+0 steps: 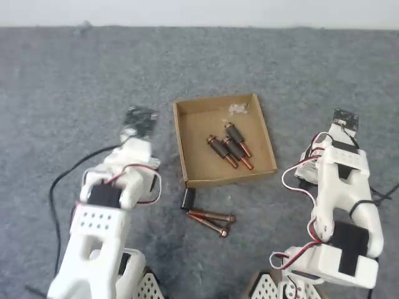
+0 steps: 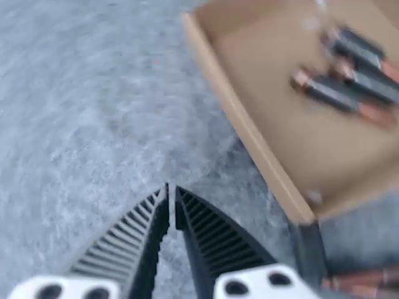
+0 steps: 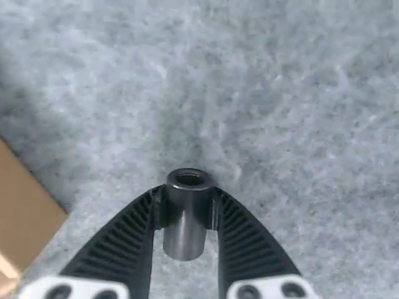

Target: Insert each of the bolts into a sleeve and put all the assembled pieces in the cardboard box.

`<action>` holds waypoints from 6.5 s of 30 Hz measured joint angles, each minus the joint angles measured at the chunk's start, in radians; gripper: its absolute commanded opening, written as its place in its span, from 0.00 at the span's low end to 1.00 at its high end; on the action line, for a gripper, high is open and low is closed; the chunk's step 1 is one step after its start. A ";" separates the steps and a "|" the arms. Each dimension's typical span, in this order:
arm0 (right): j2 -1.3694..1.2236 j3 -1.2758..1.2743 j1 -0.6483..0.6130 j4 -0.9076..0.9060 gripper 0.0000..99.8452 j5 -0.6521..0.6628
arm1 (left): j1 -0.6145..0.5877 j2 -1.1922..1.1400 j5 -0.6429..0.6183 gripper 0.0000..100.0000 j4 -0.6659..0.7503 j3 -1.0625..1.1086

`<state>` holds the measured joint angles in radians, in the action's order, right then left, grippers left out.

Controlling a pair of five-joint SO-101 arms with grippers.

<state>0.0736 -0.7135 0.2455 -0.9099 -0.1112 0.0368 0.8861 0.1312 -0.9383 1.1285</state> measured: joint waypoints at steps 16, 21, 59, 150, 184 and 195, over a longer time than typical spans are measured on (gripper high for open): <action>0.000 0.002 0.000 0.000 0.01 0.000 | 0.552 -0.181 0.055 0.14 -0.140 -0.161; 0.000 0.002 0.000 0.000 0.01 0.000 | 0.617 -0.184 0.244 0.14 -0.092 -0.049; 0.000 0.002 0.017 0.000 0.01 0.000 | 0.772 -0.750 0.483 0.14 -0.014 -0.245; 0.379 0.037 -0.203 0.048 0.01 0.209 | -0.299 -0.535 -0.276 0.01 0.747 0.061; -0.189 -0.149 -0.549 1.844 0.00 0.241 | -0.298 -0.543 -0.273 0.01 0.747 0.048; -0.203 -0.370 -0.726 2.081 0.00 0.241 | -0.298 -0.543 -0.273 0.01 0.775 0.048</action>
<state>-0.1289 -1.0833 -0.4803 1.1707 0.1297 -0.2608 0.3429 -0.1419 -0.1634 1.1761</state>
